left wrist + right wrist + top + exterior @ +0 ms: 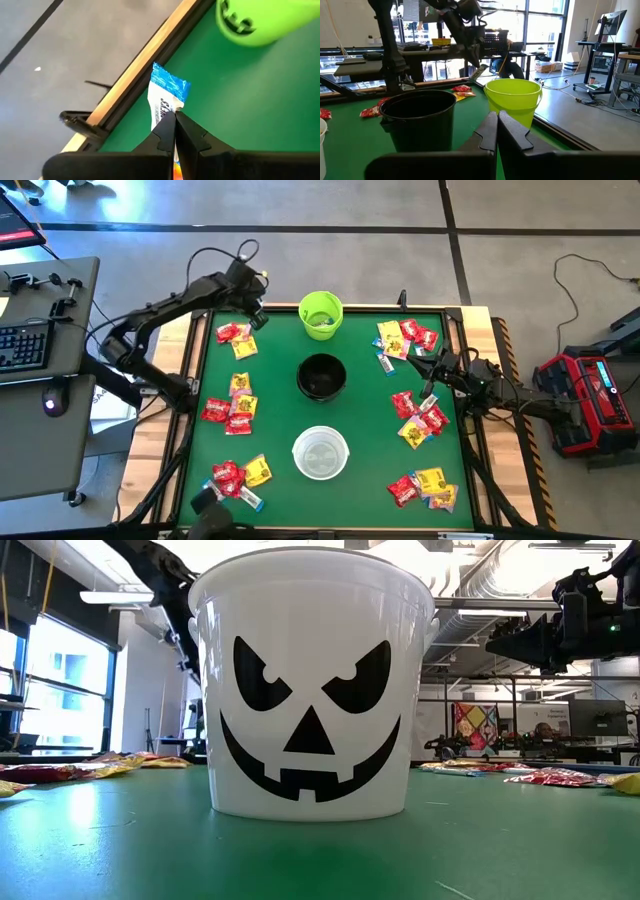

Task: Sort candy by brand, put in halloween buckets
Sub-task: Put the white chocolate into the green bucket

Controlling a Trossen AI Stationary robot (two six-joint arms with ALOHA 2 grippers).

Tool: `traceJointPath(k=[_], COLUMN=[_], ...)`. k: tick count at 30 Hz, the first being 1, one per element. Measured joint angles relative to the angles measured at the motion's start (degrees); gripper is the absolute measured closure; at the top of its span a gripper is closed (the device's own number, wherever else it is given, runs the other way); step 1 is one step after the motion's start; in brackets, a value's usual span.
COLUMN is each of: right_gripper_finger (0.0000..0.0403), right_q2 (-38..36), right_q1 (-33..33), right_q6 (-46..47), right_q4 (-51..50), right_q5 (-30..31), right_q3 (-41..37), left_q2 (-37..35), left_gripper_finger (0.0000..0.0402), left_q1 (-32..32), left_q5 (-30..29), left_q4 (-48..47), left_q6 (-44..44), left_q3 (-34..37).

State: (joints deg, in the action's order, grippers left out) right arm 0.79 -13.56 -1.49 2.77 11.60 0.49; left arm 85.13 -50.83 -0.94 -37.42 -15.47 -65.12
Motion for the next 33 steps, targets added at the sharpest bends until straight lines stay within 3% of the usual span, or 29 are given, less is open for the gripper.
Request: traceJointPath(k=[6, 12, 24, 33], right_gripper_finger=[0.0402, 0.0402, 0.0402, 0.0402], right_q2=[0.0, 0.0, 0.0, 0.0], right_q1=[0.0, 0.0, 0.0, 0.0], right_q6=[0.0, 0.0, 0.0, 0.0], right_q4=[0.0, 0.0, 0.0, 0.0], right_q5=[0.0, 0.0, 0.0, 0.0], right_q3=[0.0, 0.0, 0.0, 0.0], left_q2=[-1.8, 0.5, 12.7, 21.6], left_gripper_finger=[0.0401, 0.0401, 0.0402, 0.0402], left_q1=[0.9, 4.1, 10.1, 14.5], left_q5=[5.9, 6.2, 6.4, 6.4], left_q4=[3.7, 4.2, 3.9, 1.2], left_q6=[6.3, 10.4, 12.4, 11.2], left_q3=[-0.2, -6.5, -25.1, -31.6])
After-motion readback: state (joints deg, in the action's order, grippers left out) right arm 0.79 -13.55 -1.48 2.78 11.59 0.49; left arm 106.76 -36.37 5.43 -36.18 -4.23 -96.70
